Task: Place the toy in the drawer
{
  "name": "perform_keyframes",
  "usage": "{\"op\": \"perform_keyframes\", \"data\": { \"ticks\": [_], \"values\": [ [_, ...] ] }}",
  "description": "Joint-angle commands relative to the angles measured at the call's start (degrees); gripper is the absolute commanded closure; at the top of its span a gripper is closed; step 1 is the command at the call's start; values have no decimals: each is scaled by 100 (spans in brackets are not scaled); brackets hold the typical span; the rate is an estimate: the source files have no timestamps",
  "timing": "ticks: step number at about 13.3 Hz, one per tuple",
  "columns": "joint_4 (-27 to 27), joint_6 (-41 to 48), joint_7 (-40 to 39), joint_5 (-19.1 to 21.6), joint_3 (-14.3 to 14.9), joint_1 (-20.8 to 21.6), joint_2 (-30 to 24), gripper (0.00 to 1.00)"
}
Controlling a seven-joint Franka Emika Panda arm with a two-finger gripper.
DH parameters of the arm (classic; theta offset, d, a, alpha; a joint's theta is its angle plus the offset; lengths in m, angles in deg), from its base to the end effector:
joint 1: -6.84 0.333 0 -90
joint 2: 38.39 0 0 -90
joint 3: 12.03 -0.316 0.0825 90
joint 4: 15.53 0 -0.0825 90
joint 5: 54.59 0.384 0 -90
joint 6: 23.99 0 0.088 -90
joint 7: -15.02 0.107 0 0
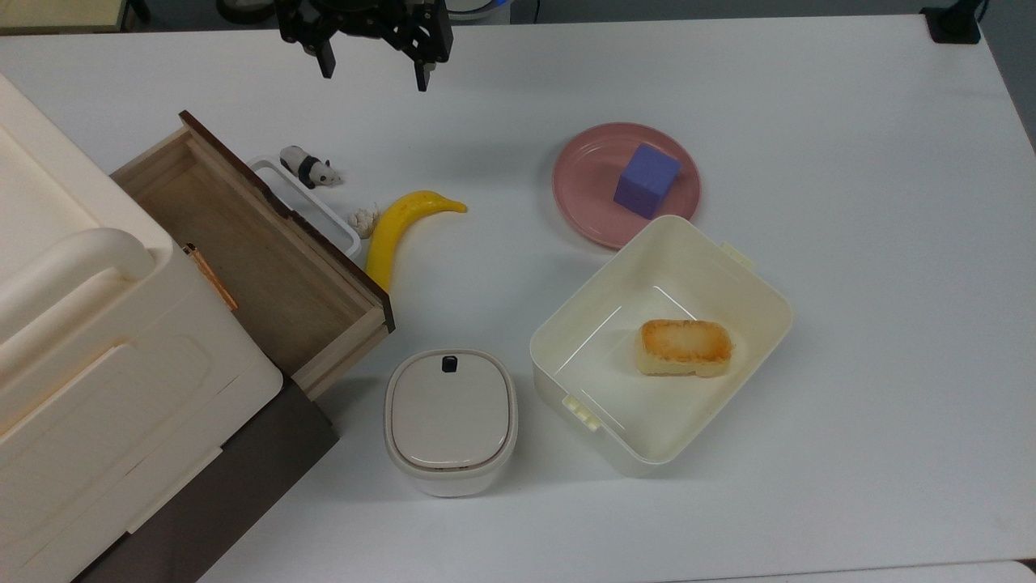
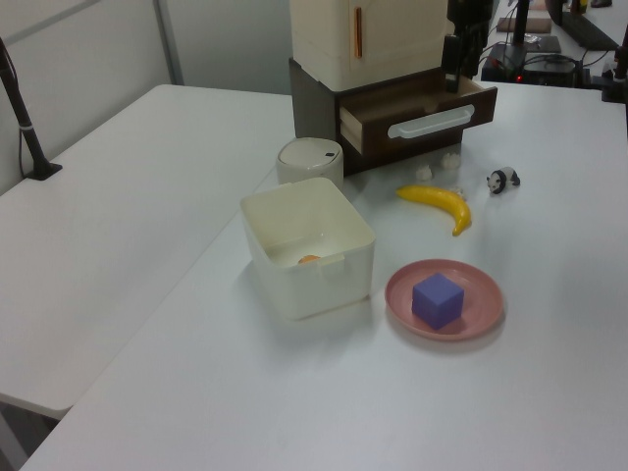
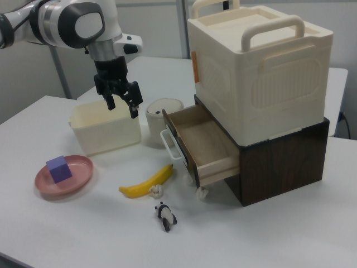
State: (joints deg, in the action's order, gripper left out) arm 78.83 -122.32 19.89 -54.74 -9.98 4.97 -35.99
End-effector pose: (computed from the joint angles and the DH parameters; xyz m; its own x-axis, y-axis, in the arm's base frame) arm 0.5763 -0.0393 0.5775 0.9879 -0.1523 0.0277 -0.1524 -0.9883 0.0018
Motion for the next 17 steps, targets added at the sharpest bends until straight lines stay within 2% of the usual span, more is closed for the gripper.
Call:
{"op": "perform_keyframes", "data": {
  "ticks": [1,17],
  "values": [
    [11,147,-213,59,-12,46,15,0],
    [-6,147,-152,77,-3,143,59,0]
  ]
}}
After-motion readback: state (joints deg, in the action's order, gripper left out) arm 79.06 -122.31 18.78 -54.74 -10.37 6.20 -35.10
